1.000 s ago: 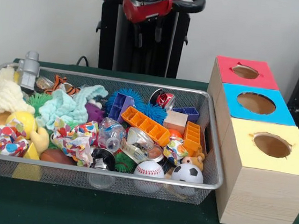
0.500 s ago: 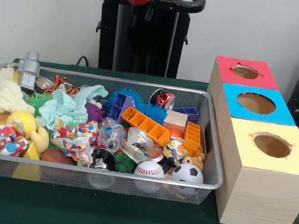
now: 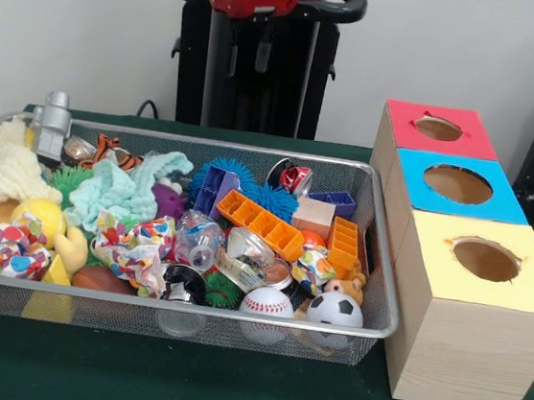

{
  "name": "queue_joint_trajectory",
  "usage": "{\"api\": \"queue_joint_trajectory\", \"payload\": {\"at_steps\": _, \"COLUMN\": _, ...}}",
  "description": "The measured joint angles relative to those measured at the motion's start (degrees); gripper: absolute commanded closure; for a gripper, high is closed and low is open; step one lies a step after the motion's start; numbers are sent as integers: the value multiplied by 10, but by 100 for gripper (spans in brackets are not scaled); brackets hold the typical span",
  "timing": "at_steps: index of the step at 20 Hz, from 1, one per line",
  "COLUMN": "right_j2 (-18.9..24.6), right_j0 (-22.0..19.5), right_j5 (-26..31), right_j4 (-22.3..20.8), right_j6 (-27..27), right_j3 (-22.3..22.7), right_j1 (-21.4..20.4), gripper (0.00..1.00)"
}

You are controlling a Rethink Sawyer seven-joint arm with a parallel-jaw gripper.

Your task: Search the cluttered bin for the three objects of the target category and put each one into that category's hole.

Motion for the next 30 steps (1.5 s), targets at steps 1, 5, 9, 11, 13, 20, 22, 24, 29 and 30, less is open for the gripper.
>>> {"api": "queue_joint_trajectory", "payload": {"at_steps": 1, "right_j2": 1, "right_j0": -6, "right_j5": -27, "right_j4": 2, "right_j6": 0, "right_j3": 1, "right_j1": 4, "gripper": 0}}
{"api": "queue_joint_trajectory", "payload": {"at_steps": 5, "right_j2": 2, "right_j0": -29, "right_j5": -92, "right_j4": 29, "right_j6": 0, "right_j3": 8, "right_j1": 30, "gripper": 0}}
{"api": "queue_joint_trajectory", "payload": {"at_steps": 9, "right_j2": 1, "right_j0": -41, "right_j5": -84, "right_j4": 69, "right_j6": 0, "right_j3": 17, "right_j1": 53, "gripper": 0}}
{"api": "queue_joint_trajectory", "payload": {"at_steps": 11, "right_j2": -1, "right_j0": -39, "right_j5": -57, "right_j4": 84, "right_j6": 0, "right_j3": 26, "right_j1": 62, "gripper": 0}}
{"api": "queue_joint_trajectory", "payload": {"at_steps": 13, "right_j2": -3, "right_j0": -37, "right_j5": -44, "right_j4": 83, "right_j6": 0, "right_j3": 26, "right_j1": 63, "gripper": 0}}
{"api": "queue_joint_trajectory", "payload": {"at_steps": 20, "right_j2": -16, "right_j0": -27, "right_j5": -16, "right_j4": 69, "right_j6": 0, "right_j3": 26, "right_j1": 48, "gripper": 0}}
{"api": "queue_joint_trajectory", "payload": {"at_steps": 22, "right_j2": -20, "right_j0": -24, "right_j5": -13, "right_j4": 69, "right_j6": 0, "right_j3": 26, "right_j1": 42, "gripper": 0}}
{"api": "queue_joint_trajectory", "payload": {"at_steps": 24, "right_j2": -31, "right_j0": -18, "right_j5": -8, "right_j4": 72, "right_j6": 0, "right_j3": 26, "right_j1": 32, "gripper": 0}}
{"api": "queue_joint_trajectory", "payload": {"at_steps": 29, "right_j2": -69, "right_j0": 4, "right_j5": -8, "right_j4": 72, "right_j6": 1, "right_j3": 25, "right_j1": 23, "gripper": 0}}
{"api": "queue_joint_trajectory", "payload": {"at_steps": 30, "right_j2": -76, "right_j0": 8, "right_j5": -8, "right_j4": 72, "right_j6": 1, "right_j3": 25, "right_j1": 23, "gripper": 0}}
